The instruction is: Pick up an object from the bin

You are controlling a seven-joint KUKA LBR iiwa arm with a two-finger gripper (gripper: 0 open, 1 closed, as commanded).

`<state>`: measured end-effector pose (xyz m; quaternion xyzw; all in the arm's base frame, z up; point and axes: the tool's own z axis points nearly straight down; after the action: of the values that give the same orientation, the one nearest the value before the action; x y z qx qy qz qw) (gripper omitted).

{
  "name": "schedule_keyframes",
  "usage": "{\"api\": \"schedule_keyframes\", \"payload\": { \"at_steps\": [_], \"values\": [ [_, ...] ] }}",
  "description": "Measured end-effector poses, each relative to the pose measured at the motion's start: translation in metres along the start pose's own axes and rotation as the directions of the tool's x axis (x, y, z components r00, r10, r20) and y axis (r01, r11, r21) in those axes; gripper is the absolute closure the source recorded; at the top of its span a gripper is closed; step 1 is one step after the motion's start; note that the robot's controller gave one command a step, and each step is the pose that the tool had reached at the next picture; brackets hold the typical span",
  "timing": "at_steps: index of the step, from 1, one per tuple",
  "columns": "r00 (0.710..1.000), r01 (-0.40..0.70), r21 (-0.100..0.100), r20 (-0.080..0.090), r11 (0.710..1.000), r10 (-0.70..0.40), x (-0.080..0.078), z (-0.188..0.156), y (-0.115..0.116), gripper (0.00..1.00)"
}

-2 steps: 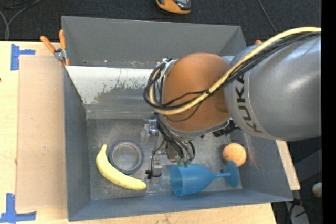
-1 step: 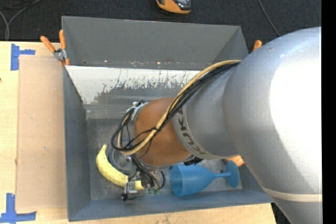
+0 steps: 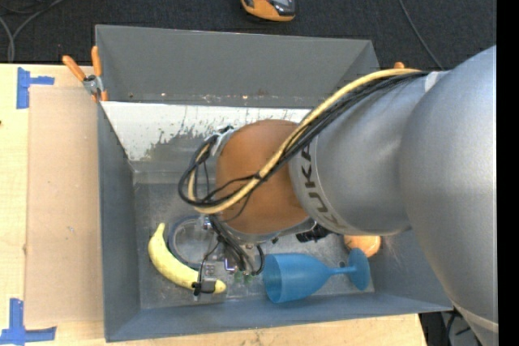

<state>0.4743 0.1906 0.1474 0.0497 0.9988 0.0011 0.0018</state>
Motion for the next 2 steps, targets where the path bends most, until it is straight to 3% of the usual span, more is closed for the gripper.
{"api": "schedule_keyframes", "payload": {
  "at_steps": [1,2],
  "values": [
    [0.999,0.054,-0.001,0.002,0.999,-0.054,-0.0015,0.0697,-0.0045,0.00],
    [0.998,-0.057,-0.004,0.007,0.998,0.057,-0.0026,0.0769,-0.0053,0.00]
  ]
}}
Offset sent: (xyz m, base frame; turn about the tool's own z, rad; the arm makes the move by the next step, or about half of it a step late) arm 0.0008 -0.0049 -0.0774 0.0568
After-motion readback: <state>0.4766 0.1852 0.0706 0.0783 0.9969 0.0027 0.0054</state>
